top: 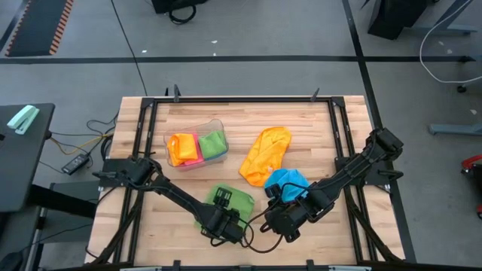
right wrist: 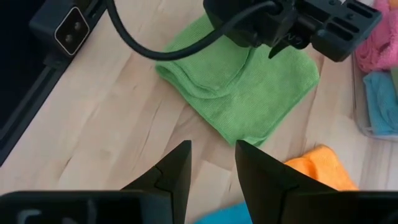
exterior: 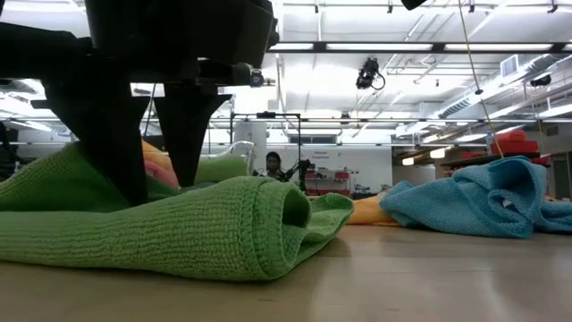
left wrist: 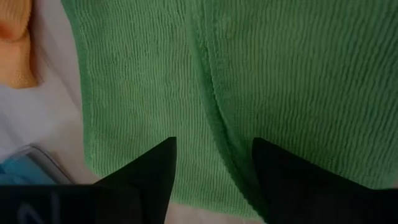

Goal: Fold microfiber towels
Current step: Fold the green microfiber towel

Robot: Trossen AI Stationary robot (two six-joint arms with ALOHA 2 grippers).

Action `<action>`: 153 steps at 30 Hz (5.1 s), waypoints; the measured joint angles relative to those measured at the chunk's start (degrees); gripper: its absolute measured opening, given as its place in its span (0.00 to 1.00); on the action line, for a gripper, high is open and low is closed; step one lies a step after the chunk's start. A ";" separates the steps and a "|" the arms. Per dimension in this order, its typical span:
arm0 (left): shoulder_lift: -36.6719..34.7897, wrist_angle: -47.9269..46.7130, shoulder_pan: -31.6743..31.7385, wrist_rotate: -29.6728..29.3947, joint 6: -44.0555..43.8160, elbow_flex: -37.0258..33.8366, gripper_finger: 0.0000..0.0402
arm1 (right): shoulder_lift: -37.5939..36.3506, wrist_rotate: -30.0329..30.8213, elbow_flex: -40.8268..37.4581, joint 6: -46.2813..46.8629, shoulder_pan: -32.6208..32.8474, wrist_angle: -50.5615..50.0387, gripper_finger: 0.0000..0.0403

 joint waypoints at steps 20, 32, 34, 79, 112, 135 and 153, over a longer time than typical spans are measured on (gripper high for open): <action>-0.11 -4.86 -0.73 6.21 -6.10 8.95 0.72 | 0.00 1.03 0.00 -0.14 0.00 -0.02 0.33; 0.34 -3.56 -4.97 0.41 -11.79 1.23 0.62 | 0.04 1.97 -4.71 -0.84 0.00 6.28 0.33; 0.37 -5.04 -4.94 -4.42 -12.33 0.14 0.59 | 0.11 1.95 -6.10 -0.65 -0.15 6.67 0.33; -10.58 16.67 -10.49 -10.86 -3.88 -11.61 0.30 | 0.04 0.98 -18.36 -9.11 -0.96 36.28 0.33; -3.61 35.83 -1.58 -6.93 -8.37 -11.63 0.33 | 0.04 1.01 -30.67 -8.40 -5.61 55.16 0.33; -1.58 39.64 -2.74 2.67 -2.07 -11.56 0.28 | 0.07 1.01 -30.69 -7.25 -5.22 53.46 0.33; -5.78 36.15 -7.17 -1.67 -0.39 -11.65 0.33 | 0.07 0.99 -30.67 -7.04 -5.22 53.87 0.33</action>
